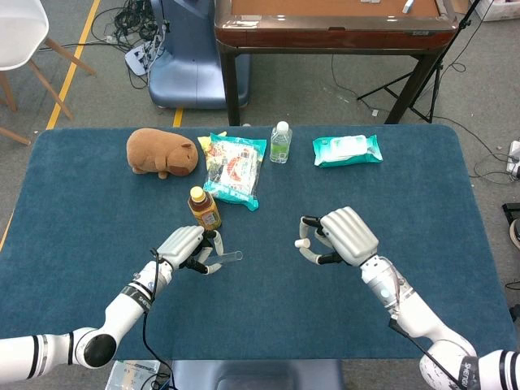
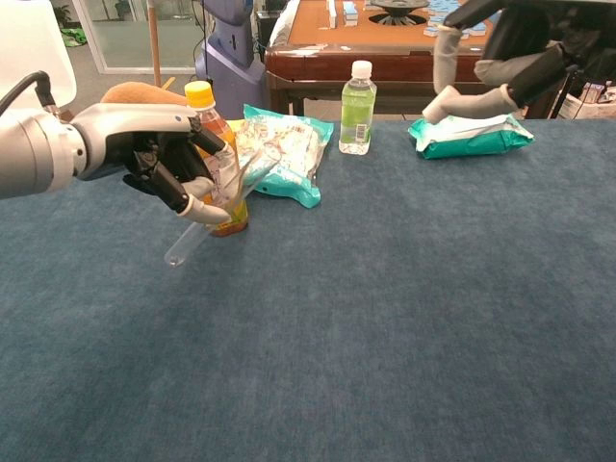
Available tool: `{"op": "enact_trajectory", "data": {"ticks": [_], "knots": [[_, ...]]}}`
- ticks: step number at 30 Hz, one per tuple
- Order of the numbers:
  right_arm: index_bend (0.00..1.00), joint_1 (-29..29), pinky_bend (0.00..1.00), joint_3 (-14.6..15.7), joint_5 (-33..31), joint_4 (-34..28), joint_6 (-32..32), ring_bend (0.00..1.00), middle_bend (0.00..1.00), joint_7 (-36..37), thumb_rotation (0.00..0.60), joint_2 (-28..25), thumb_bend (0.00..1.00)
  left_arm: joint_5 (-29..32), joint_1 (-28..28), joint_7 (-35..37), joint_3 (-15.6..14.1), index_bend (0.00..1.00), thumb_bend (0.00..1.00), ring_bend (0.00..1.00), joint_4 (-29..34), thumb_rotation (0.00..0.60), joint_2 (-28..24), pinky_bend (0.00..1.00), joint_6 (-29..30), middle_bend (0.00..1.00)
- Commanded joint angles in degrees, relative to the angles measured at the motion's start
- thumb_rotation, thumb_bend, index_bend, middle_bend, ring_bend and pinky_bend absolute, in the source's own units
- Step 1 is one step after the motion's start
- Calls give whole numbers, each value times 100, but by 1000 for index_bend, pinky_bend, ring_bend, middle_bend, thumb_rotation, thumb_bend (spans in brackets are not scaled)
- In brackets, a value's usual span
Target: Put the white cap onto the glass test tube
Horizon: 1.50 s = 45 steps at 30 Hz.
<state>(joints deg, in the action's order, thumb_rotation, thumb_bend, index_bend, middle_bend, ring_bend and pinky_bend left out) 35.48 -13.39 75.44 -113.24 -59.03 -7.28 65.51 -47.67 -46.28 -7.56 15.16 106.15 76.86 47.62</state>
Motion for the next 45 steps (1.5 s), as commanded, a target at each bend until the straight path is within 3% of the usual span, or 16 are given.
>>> {"op": "enact_trajectory", "data": {"ticks": [1, 16, 45], "knots": [[682, 110, 1000, -50, 74, -83, -31, 1000, 1000, -45, 600, 157, 352, 233, -150, 9, 68, 615, 258, 926, 89, 600, 13, 1000, -52, 877], [689, 415, 1000, -36, -31, -137, -52, 1000, 1000, -479, 600, 656, 352, 838, -598, -17, 107, 615, 258, 928, 189, 600, 132, 1000, 14, 878], [696, 652, 1000, 31, -351, -32, -29, 1000, 1000, -705, 600, 915, 354, 1043, -885, 62, 40, 615, 258, 928, 265, 600, 179, 1000, 147, 878]]}}
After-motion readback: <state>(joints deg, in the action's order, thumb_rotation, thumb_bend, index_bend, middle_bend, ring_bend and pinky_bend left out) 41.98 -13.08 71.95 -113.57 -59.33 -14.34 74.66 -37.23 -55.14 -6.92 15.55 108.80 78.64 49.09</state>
